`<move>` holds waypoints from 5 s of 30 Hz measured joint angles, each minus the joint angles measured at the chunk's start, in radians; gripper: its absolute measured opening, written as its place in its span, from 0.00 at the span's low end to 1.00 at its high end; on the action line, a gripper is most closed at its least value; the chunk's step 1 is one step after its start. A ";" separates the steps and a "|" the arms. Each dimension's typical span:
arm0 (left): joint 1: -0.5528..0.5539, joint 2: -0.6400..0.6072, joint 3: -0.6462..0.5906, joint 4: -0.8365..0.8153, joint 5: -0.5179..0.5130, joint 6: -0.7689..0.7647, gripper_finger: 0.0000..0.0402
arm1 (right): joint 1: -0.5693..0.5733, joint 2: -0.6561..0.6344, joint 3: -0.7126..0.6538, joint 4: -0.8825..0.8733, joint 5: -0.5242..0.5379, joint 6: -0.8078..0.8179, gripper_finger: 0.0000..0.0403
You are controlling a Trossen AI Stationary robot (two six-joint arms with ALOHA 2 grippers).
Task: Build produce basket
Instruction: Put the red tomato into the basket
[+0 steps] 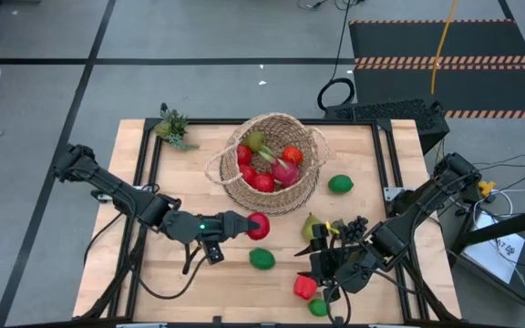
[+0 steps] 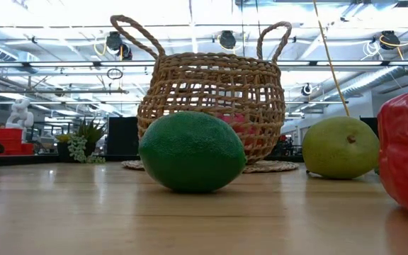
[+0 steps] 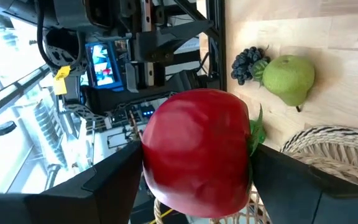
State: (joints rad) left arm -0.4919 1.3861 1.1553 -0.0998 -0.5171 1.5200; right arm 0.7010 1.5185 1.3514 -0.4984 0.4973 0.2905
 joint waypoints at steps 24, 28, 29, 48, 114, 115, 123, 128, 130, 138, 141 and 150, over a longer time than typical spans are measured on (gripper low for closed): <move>0.000 0.000 0.000 -0.001 0.001 -0.413 0.71 | 0.000 0.000 0.000 0.000 -0.001 0.000 0.50; 0.000 0.000 0.000 -0.001 0.001 -0.508 0.72 | 0.000 0.000 0.000 0.000 -0.001 0.003 0.50; 0.000 0.000 0.000 -0.001 0.001 -0.532 0.72 | 0.000 0.000 0.000 0.000 -0.001 0.003 0.50; 0.000 0.000 0.000 -0.001 0.001 -1.206 0.71 | 0.000 0.000 0.000 0.001 -0.001 0.004 0.50; 0.262 0.010 0.209 -0.193 -0.103 -1.468 0.70 | 0.001 -0.022 0.000 -0.007 0.005 0.011 0.50; 0.291 0.016 0.220 -0.216 -0.059 -1.478 0.70 | 0.001 -0.027 0.000 -0.006 0.009 0.011 0.50; 0.507 0.033 0.228 -0.271 0.139 -1.505 0.70 | 0.001 -0.040 0.000 -0.010 0.052 0.011 0.50; 0.611 0.086 0.225 -0.311 0.257 -1.530 0.70 | 0.001 -0.040 0.000 -0.030 0.052 0.012 0.50; 0.637 0.119 0.230 -0.285 0.264 -1.529 0.70 | 0.001 -0.040 0.000 -0.029 0.052 0.012 0.50; 0.708 0.232 0.227 -0.324 0.259 -1.531 0.70 | 0.001 -0.040 0.001 -0.062 0.052 0.042 0.50; 0.717 0.260 0.225 -0.322 0.220 -1.519 0.70 | 0.001 -0.040 0.000 -0.063 0.052 0.042 0.50; 0.704 0.262 0.227 -0.323 0.209 -1.504 0.81 | 0.001 -0.040 0.000 -0.069 0.052 0.042 0.50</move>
State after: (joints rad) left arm 0.2118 1.6480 1.3819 -0.4230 -0.3080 0.0158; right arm 0.7021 1.4788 1.3518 -0.5674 0.5493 0.3325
